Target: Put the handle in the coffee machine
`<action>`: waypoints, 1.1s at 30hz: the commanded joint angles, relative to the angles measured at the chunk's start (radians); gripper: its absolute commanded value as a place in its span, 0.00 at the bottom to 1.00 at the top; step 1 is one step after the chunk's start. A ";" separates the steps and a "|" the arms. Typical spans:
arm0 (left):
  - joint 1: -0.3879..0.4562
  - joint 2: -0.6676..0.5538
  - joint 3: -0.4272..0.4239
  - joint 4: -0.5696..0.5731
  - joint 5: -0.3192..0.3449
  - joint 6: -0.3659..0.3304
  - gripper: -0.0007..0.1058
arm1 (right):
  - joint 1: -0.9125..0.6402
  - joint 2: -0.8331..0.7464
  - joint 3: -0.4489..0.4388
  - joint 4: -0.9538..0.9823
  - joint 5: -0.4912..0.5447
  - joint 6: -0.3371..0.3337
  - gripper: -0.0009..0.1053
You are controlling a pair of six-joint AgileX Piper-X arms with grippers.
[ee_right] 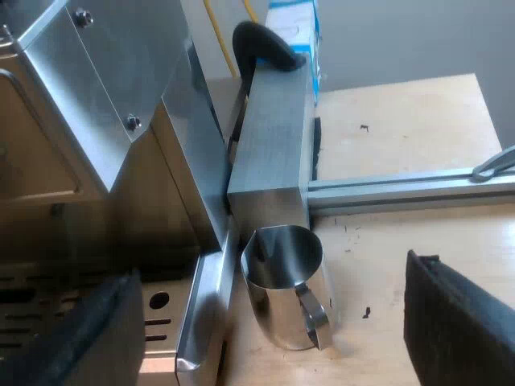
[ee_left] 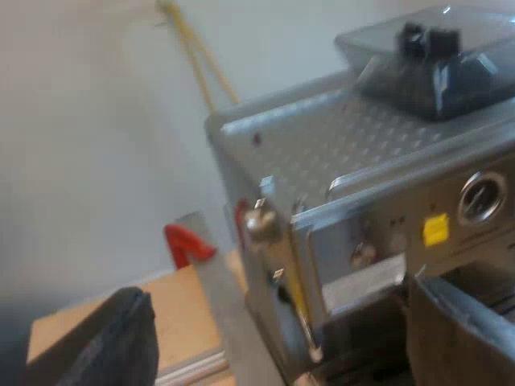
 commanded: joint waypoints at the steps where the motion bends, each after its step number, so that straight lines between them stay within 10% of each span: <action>1: 0.014 -0.092 0.043 0.020 0.026 -0.021 0.63 | -0.004 -0.105 0.025 0.011 0.003 -0.078 0.65; 14: 0.026 -0.357 0.126 0.364 0.039 0.006 0.63 | -0.007 -0.241 0.008 0.212 0.001 -0.132 0.65; 22: 0.025 -0.359 0.146 0.298 0.036 -0.082 0.63 | -0.007 -0.241 0.021 0.163 0.005 -0.157 0.65; 33: 0.025 -0.357 0.377 -0.015 0.005 -0.204 0.63 | -0.007 -0.241 0.148 0.002 0.005 -0.162 0.65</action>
